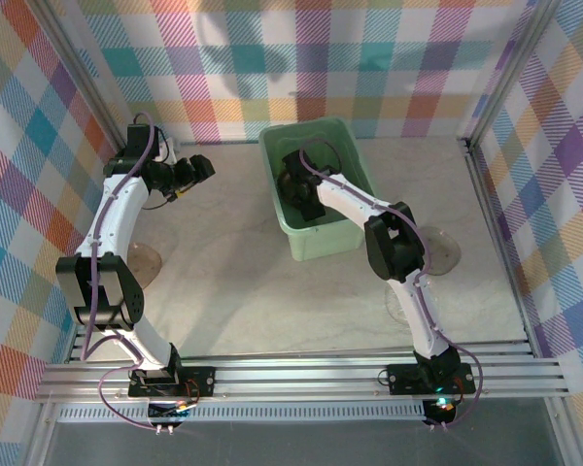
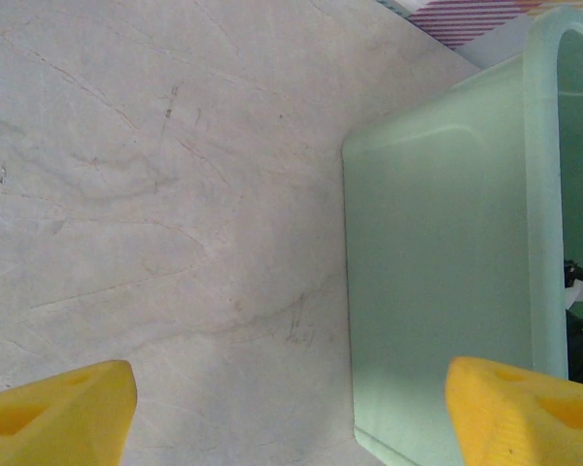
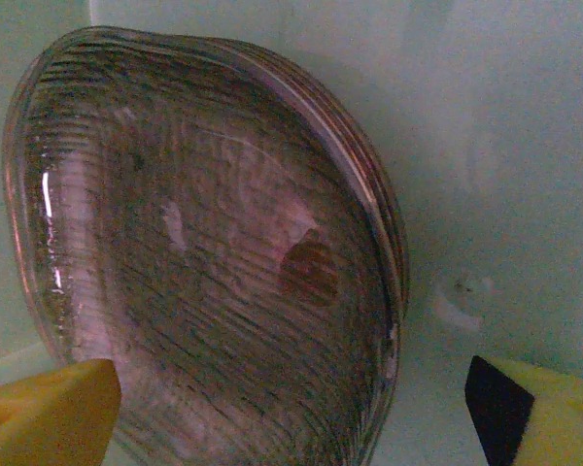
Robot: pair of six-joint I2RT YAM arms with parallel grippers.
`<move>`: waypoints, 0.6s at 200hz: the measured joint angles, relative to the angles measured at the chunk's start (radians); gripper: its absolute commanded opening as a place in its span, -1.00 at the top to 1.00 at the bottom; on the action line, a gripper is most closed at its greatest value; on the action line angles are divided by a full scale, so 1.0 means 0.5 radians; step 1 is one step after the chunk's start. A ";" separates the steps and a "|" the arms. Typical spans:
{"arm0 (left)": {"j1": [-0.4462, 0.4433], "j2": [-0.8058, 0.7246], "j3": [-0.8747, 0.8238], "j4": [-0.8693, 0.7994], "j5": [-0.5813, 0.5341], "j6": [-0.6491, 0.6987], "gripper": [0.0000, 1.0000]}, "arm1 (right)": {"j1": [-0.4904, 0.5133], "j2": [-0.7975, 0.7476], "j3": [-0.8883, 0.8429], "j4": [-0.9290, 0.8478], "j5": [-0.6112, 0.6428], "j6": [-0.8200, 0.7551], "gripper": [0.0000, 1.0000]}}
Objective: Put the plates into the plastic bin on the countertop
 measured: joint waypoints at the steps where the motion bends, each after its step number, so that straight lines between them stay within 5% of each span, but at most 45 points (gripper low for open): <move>1: 0.000 0.000 0.000 0.000 0.000 -0.001 -0.65 | 0.000 0.000 0.000 -0.001 0.000 -0.002 -0.96; 120: -0.001 0.169 0.079 -0.002 0.024 -0.032 -0.64 | -0.014 -0.291 -0.251 -0.049 0.054 -0.095 -0.98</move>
